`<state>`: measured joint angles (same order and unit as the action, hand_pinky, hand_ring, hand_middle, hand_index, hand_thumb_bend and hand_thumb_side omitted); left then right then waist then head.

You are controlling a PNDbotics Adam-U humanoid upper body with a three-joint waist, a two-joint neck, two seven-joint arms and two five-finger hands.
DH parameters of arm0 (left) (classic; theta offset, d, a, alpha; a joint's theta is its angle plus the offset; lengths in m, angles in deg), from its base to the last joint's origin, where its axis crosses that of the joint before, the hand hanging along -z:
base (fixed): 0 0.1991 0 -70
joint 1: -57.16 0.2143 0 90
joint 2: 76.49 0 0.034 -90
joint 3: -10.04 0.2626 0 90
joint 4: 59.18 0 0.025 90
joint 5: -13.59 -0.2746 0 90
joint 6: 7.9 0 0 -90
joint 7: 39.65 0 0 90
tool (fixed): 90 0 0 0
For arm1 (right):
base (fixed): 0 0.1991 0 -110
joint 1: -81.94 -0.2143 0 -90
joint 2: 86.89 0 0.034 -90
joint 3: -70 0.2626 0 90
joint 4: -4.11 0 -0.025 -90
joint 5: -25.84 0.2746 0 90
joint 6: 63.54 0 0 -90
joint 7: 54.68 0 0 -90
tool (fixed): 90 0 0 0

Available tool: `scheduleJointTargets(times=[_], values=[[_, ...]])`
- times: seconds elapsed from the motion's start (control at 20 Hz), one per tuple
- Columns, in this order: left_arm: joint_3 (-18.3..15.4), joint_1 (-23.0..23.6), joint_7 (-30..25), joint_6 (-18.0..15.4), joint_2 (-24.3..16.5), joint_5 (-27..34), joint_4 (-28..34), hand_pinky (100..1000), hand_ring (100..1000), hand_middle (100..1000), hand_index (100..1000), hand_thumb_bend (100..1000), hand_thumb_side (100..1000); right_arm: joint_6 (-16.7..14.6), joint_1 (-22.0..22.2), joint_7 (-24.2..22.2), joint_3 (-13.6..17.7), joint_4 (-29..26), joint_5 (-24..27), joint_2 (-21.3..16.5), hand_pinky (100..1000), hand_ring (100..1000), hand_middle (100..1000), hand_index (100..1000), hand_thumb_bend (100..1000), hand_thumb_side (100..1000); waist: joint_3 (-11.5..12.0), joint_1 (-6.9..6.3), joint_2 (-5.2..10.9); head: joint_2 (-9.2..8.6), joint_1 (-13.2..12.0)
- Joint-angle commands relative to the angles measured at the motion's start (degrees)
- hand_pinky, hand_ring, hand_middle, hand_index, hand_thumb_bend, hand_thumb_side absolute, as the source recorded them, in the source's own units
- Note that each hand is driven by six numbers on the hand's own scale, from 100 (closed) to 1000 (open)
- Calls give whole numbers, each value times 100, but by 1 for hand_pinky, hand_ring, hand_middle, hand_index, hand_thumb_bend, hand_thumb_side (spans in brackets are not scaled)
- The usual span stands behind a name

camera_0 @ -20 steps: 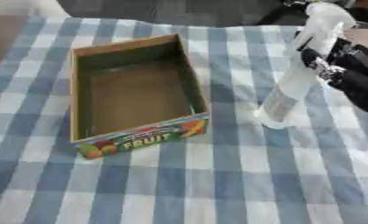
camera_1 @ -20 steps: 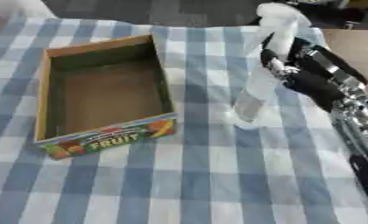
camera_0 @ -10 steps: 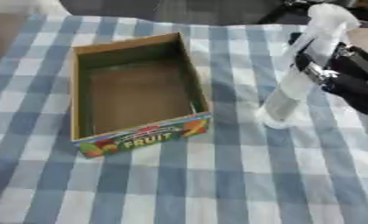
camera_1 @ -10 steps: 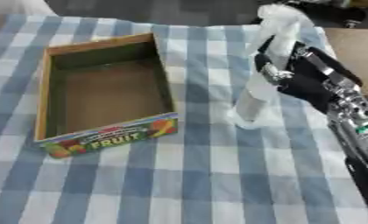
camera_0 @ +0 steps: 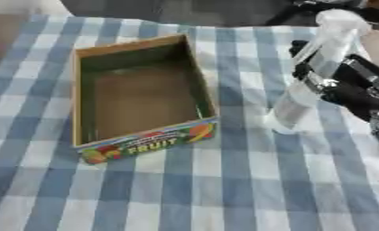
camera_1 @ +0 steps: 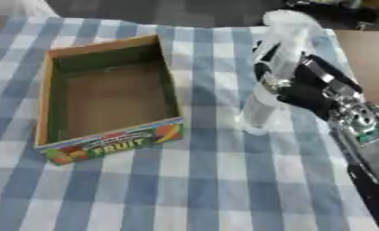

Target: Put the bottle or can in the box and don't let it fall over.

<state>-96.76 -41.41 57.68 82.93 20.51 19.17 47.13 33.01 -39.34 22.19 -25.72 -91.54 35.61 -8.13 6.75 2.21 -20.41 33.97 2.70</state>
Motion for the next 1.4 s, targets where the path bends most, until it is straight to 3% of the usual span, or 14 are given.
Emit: scheduleJointTargets(times=[0.05,1.4], values=[[-14,-47,-18,-5,-39,32,109,980,478,559,764,706,433,-49,-75,-18,7,70,-56,-47,869,1000,1000,853,100,407,16,-15,77,-89,27],[-14,-62,-36,0,-16,32,119,982,477,558,764,702,433,-575,85,-336,-50,809,-389,-64,873,1000,1000,858,100,372,45,20,38,-86,2]])
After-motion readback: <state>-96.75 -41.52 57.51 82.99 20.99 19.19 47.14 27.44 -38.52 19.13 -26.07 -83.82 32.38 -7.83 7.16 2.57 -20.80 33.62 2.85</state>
